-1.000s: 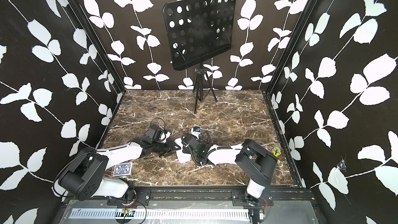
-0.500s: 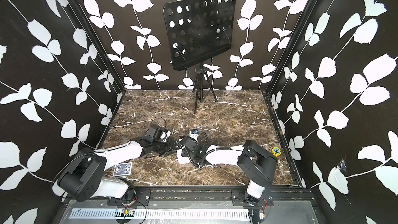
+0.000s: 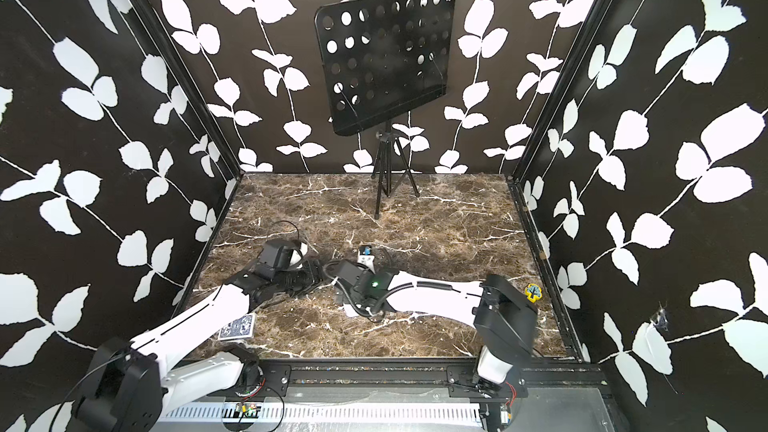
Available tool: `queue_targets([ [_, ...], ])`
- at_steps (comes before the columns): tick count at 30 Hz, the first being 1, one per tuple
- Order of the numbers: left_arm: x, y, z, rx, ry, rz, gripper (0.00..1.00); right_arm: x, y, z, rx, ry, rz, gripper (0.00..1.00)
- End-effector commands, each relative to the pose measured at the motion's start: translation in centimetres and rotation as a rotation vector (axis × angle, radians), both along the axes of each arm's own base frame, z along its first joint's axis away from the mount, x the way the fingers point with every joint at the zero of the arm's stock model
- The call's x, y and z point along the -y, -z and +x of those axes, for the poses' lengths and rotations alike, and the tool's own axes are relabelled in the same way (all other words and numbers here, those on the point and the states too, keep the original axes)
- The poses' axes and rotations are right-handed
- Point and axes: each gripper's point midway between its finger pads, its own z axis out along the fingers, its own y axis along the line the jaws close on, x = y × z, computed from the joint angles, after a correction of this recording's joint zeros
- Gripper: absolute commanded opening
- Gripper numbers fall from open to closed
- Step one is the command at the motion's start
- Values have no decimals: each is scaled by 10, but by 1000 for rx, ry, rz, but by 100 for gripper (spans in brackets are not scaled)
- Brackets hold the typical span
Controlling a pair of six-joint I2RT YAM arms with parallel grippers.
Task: Insert the battery into the alarm
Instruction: Install the cover on the alarm, then adjust the alarm at the center of the board.
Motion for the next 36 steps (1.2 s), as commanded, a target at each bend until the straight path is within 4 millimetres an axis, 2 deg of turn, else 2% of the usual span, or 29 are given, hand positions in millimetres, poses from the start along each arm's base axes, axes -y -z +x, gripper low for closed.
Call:
queue_targets([
  [1, -17, 9, -10, -30, -40, 52, 78, 22, 29, -13, -73, 12, -169, 99],
  [5, -25, 9, -15, -29, -68, 62, 86, 9, 42, -17, -98, -12, -157, 99],
  [9, -28, 11, -20, -35, -75, 56, 89, -3, 44, -18, -97, -53, -148, 99],
  [13, -30, 16, -23, -48, -83, 52, 89, -3, 49, -16, -88, -58, -166, 99],
  [16, -29, 18, -24, -54, -86, 42, 88, 7, 57, -16, -89, -49, -229, 99],
  [17, -28, 18, -25, -57, -87, 37, 87, 9, 60, -16, -92, -52, -243, 97],
  [20, -26, 18, -23, -56, -87, 18, 86, 6, 66, -17, -98, -68, -236, 82],
  [22, -25, 17, -22, -55, -85, 15, 86, 4, 65, -17, -92, -75, -229, 75],
  [26, -22, 14, -22, -54, -77, 4, 86, 0, 54, -15, -63, -98, -201, 60],
  [29, -15, 6, -19, -35, -57, -36, 86, -3, 40, -14, -27, -118, -131, 52],
  [31, -7, -3, -17, -15, -32, -84, 87, -7, 29, -15, 5, -135, -45, 51],
  [36, 11, -28, -11, 46, 35, -183, 87, -17, -15, -22, 83, -190, 208, 52],
])
